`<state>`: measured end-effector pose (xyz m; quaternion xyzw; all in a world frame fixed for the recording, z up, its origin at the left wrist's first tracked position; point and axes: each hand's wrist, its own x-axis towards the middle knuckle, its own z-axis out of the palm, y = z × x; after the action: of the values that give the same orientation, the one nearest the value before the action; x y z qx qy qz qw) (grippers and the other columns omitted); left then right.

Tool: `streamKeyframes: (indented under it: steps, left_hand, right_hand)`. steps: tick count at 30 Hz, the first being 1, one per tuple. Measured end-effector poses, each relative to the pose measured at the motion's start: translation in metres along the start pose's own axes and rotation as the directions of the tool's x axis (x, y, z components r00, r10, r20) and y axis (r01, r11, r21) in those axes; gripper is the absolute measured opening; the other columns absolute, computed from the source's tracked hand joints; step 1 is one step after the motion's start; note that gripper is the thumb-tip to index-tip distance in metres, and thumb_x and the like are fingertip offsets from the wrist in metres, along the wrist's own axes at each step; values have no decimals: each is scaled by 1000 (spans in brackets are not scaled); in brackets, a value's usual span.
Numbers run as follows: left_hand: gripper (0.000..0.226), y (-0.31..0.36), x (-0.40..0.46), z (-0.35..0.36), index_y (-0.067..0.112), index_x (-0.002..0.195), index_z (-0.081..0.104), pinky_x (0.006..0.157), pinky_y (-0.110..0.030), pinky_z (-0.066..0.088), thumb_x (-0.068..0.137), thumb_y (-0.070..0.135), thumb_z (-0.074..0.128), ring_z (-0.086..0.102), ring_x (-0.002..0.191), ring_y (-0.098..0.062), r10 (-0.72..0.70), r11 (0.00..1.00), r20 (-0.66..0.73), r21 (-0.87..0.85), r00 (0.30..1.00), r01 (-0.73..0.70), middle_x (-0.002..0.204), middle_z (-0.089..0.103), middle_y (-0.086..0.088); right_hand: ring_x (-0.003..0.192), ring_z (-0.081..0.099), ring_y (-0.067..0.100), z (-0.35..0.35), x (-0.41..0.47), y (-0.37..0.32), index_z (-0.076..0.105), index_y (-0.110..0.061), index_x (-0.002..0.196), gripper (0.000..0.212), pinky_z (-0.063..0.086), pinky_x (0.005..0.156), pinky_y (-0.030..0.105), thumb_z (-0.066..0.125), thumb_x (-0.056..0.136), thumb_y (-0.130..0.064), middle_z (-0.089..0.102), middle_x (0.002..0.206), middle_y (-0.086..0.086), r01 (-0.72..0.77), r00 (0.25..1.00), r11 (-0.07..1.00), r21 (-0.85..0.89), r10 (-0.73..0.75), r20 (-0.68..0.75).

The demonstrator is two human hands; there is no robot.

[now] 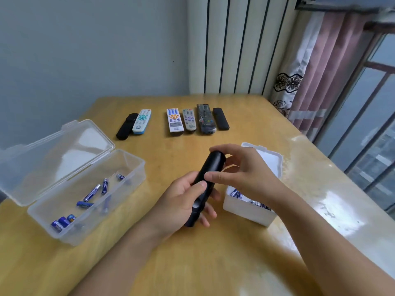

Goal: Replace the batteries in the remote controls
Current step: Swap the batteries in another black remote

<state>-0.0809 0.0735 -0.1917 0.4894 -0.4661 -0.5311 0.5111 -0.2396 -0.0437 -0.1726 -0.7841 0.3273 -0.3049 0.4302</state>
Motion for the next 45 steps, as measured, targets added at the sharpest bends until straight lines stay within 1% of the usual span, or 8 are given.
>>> streamKeyframes:
  steps: [7,12,18,25,34,38,41,45]
  left_hand:
    - [23,-1,-2,2,9,124,59,48,-27,49,108,18,45,58,59,-19,1,999,-12,48,1000,-1,91,69,-9]
    - [16,-6,4,-6,5,110,67,53,-25,54,96,12,68,68,65,-17,56,994,-202,99,978,-36,89,76,-14]
    - [25,-6,-1,0,14,128,62,59,-29,55,108,18,47,68,69,-23,22,1000,24,9,999,-22,98,73,-12]
    - [19,-11,-2,6,13,115,60,46,-24,42,109,19,43,51,53,-13,103,985,-55,147,993,-94,83,65,-2]
    - [15,-18,6,4,26,111,65,40,-25,38,105,32,52,45,46,-16,82,982,-138,181,987,-57,70,62,-4]
    - [41,-16,12,1,18,112,62,39,-24,36,101,54,48,47,47,-13,-116,993,-273,-50,955,106,68,58,-4]
    - [48,-12,14,-9,14,113,64,37,-23,39,105,54,38,51,45,-15,-196,967,-357,-226,913,119,63,62,-7]
    - [32,-10,14,-14,15,117,64,37,-25,41,109,35,40,54,46,-16,-200,943,-380,-324,903,73,66,66,-9]
  right_hand:
    - [80,73,12,2,0,-3,70,-27,115,59,56,71,22,95,62,-30,73,96,-1,-32,997,998,63,36,-63]
    - [67,70,16,-8,2,-2,72,-19,106,43,55,62,22,90,67,-24,68,92,1,-37,986,988,152,61,-153]
    - [84,74,23,-3,0,-8,69,-21,120,77,61,76,34,92,49,-42,74,100,4,-8,997,994,108,16,-74]
    - [80,74,20,2,-2,-11,72,-16,117,62,62,78,37,95,59,-19,75,93,3,1,994,998,57,5,-107]
    - [89,70,9,3,-2,-10,70,-15,100,40,60,75,35,91,69,-31,73,90,-5,11,979,992,-128,-37,-200]
    - [68,62,1,-7,1,-7,60,-8,82,24,47,57,17,84,80,-14,67,76,-7,68,970,998,-11,-68,-235]
    - [62,62,9,-14,-1,-11,63,-10,84,19,50,57,22,81,81,-16,67,71,-4,117,988,985,127,-102,-118]
    - [75,71,12,2,-9,-18,69,-15,85,16,57,68,27,84,80,-11,72,81,-5,316,939,935,-160,-332,-90]
